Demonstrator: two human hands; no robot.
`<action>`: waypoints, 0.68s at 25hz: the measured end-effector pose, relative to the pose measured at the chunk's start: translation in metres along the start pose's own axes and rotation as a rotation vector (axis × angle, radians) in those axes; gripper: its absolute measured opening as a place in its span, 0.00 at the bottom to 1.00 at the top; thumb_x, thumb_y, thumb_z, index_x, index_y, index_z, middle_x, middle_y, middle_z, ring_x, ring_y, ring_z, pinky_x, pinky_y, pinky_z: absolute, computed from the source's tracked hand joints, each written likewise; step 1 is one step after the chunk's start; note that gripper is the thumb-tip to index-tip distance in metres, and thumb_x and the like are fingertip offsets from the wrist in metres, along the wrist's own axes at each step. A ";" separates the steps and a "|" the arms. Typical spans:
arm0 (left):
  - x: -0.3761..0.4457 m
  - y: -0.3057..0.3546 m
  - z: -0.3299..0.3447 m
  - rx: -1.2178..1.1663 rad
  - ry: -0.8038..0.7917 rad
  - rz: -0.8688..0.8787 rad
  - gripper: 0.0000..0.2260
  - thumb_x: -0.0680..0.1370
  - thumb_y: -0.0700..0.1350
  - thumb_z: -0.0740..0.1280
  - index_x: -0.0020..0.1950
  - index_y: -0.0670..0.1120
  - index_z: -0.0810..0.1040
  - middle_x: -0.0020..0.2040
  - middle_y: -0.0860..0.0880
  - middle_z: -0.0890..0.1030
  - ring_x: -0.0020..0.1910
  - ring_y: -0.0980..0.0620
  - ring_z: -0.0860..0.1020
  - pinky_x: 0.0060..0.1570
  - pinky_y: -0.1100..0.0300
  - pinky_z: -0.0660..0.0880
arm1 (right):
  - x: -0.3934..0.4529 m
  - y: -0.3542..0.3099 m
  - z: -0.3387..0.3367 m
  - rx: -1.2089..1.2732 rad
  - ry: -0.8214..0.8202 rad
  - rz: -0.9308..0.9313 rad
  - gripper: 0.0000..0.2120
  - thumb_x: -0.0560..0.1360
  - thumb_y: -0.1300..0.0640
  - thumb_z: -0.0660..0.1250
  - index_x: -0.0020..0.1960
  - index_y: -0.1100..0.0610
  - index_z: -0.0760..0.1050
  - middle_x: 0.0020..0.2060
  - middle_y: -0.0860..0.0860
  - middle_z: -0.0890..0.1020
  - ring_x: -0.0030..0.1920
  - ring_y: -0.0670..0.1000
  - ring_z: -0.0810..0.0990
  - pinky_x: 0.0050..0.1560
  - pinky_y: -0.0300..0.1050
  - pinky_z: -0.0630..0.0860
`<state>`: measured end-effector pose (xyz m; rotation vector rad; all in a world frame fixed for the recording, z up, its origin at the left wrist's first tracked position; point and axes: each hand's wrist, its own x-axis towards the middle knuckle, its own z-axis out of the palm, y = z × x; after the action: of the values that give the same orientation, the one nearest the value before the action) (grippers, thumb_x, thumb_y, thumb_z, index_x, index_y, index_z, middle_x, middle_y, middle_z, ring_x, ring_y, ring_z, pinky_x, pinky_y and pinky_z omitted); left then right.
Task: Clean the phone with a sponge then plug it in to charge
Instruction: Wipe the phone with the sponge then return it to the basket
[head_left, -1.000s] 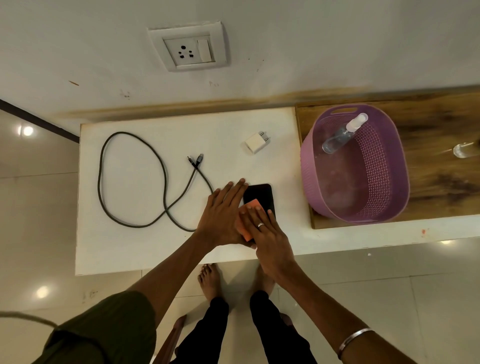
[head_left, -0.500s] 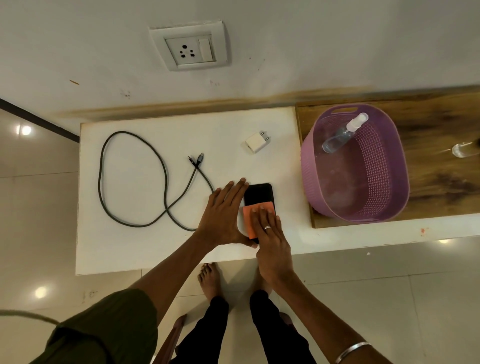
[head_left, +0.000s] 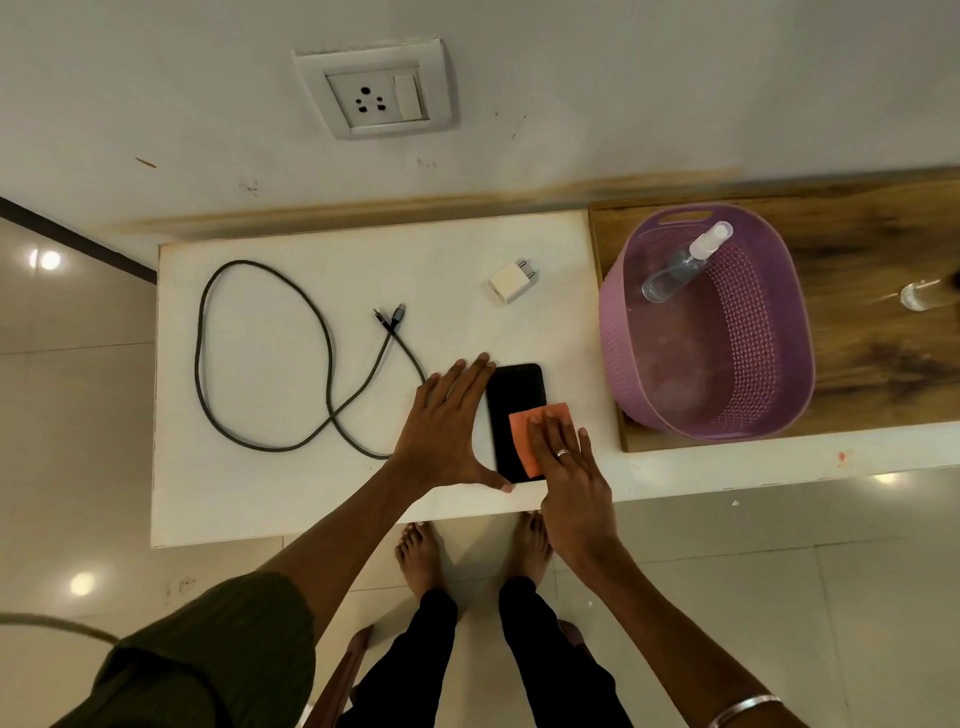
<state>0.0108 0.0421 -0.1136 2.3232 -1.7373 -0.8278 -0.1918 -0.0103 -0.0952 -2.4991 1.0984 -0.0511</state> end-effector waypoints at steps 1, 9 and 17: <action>0.000 0.000 0.000 -0.001 -0.003 -0.002 0.68 0.54 0.83 0.65 0.82 0.48 0.44 0.83 0.51 0.46 0.82 0.47 0.45 0.79 0.44 0.46 | -0.002 -0.005 0.002 0.036 -0.004 0.020 0.43 0.63 0.69 0.79 0.74 0.61 0.64 0.72 0.58 0.68 0.73 0.58 0.58 0.64 0.56 0.67; -0.001 -0.003 0.003 0.068 0.016 0.020 0.59 0.63 0.77 0.64 0.82 0.47 0.44 0.83 0.49 0.47 0.82 0.46 0.48 0.78 0.42 0.55 | -0.024 -0.022 0.020 0.051 -0.187 -0.148 0.41 0.69 0.63 0.76 0.75 0.59 0.58 0.75 0.56 0.64 0.74 0.59 0.61 0.70 0.54 0.63; -0.002 -0.002 0.002 0.017 0.009 0.015 0.68 0.54 0.85 0.61 0.82 0.50 0.42 0.83 0.52 0.45 0.82 0.48 0.45 0.79 0.46 0.45 | -0.018 0.006 0.002 -0.084 -0.235 -0.169 0.43 0.66 0.56 0.79 0.75 0.59 0.61 0.74 0.56 0.65 0.73 0.59 0.64 0.68 0.59 0.69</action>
<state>0.0115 0.0448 -0.1154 2.3182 -1.7620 -0.8017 -0.2078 -0.0008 -0.0968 -2.5866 0.8094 0.2393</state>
